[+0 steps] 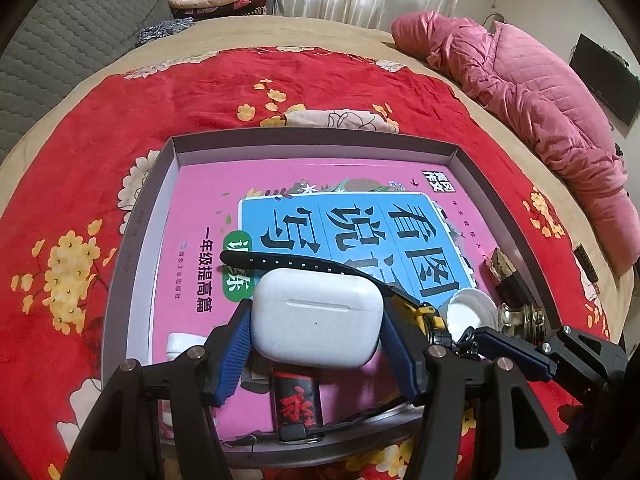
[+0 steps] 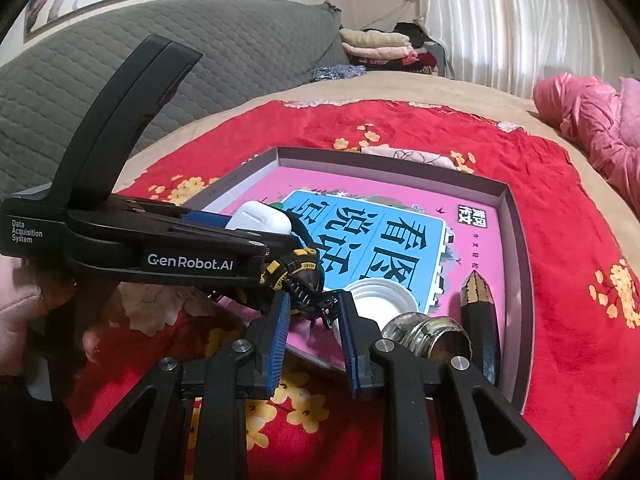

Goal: Organize rigid objects
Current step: 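Carry earbud case into box with left tool and lower onto tape strap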

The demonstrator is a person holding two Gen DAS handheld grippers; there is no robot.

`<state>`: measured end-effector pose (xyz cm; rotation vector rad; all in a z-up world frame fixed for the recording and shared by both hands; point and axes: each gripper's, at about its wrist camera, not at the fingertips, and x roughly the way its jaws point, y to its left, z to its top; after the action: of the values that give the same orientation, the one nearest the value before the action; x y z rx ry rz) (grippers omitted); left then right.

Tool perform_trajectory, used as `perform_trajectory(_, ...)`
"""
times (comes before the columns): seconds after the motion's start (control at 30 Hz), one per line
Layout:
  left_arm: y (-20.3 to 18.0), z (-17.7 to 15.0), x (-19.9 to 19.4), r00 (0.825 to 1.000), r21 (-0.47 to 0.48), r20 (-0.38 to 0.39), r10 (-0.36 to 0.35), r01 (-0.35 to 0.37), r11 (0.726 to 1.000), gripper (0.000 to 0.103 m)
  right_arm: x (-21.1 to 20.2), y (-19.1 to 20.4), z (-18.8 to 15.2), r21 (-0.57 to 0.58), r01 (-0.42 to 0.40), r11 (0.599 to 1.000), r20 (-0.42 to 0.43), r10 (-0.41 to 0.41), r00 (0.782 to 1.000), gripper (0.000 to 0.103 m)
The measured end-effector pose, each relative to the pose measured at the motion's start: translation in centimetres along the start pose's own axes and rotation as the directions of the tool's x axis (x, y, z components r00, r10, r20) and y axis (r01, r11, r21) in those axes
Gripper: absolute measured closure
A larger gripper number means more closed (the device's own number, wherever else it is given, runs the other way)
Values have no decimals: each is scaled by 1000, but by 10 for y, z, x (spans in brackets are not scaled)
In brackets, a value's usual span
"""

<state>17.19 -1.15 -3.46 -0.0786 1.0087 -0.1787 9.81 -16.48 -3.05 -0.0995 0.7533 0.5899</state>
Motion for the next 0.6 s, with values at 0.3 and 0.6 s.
perform_trajectory(0.3,-3,0,3,1000,18,-5,16,-16,1000,42,-2,-3,0,31,-14,999,-4,14,1000,78)
perform_trajectory(0.6,-5,-1,5,1000,22,-10,23,-22,999,42,-4,-5,0,48,-22,999,-5,22,1000,76)
